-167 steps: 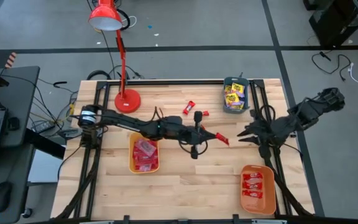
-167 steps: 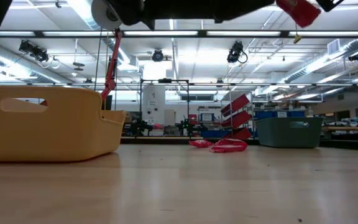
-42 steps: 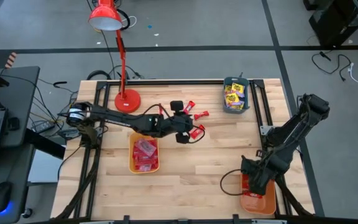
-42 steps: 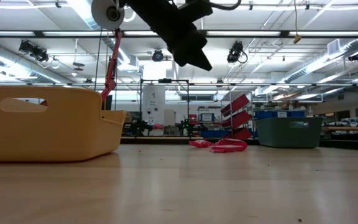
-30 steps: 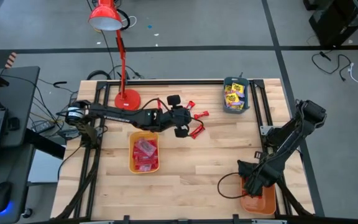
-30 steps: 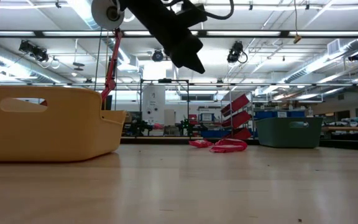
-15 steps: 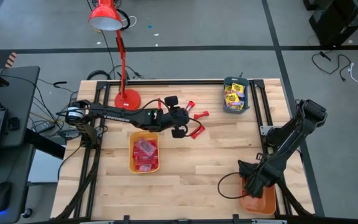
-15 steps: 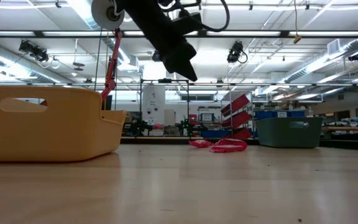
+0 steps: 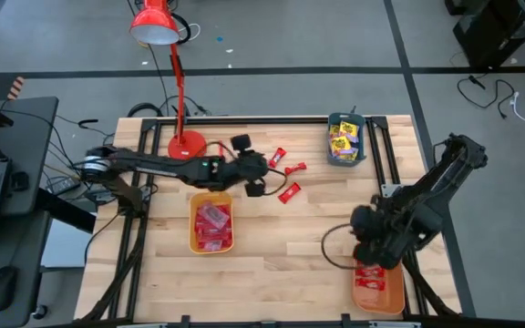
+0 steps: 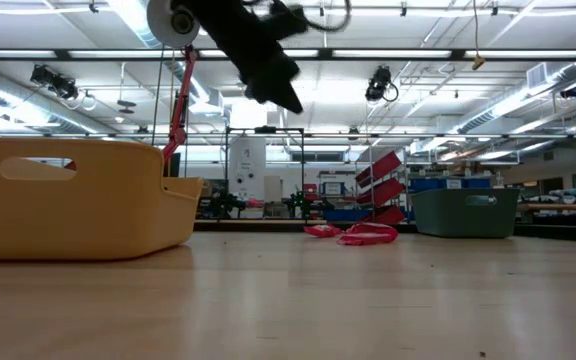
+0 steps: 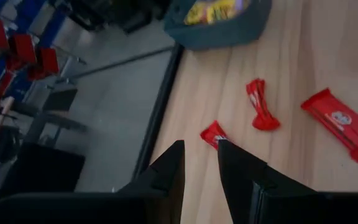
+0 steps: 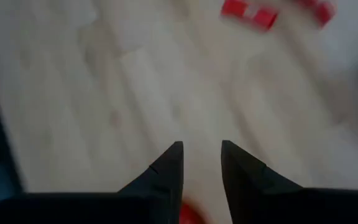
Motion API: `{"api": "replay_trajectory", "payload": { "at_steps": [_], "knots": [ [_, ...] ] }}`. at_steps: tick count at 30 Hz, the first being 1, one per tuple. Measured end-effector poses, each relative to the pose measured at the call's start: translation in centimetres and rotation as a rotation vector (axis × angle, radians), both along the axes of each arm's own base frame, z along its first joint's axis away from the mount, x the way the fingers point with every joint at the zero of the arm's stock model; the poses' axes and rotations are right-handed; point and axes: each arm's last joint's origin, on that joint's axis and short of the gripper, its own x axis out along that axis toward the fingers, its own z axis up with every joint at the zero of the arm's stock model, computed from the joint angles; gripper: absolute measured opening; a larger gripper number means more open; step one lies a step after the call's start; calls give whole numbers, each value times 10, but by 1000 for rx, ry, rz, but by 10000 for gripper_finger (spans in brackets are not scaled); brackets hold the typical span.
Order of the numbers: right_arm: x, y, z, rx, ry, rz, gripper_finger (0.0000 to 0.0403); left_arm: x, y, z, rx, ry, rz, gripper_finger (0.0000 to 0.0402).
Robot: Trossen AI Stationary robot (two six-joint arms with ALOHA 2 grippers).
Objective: Sort candy
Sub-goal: Put the red chocolate into the orange bin
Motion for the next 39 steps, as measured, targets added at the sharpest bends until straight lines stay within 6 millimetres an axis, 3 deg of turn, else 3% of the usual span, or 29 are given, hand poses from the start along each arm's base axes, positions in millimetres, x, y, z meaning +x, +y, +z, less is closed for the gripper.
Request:
{"api": "replay_trajectory", "payload": {
  "at_steps": [6,12,23,30,39],
  "knots": [
    [26,-37,4,-125,2,-5,94,-45,-4,19,-68,-173,-144,99],
    [57,-73,7,-158,-48,12,94,-89,-15,14,-80,-287,-202,99],
    [108,-129,9,-156,-205,108,96,-134,-28,10,-122,-423,-244,99],
    [141,-150,-19,-205,-137,171,97,-153,-30,3,-143,-453,-241,99],
    [182,-159,-73,-240,-13,243,107,-170,-31,-18,-171,-531,-240,99]
  ]
}}
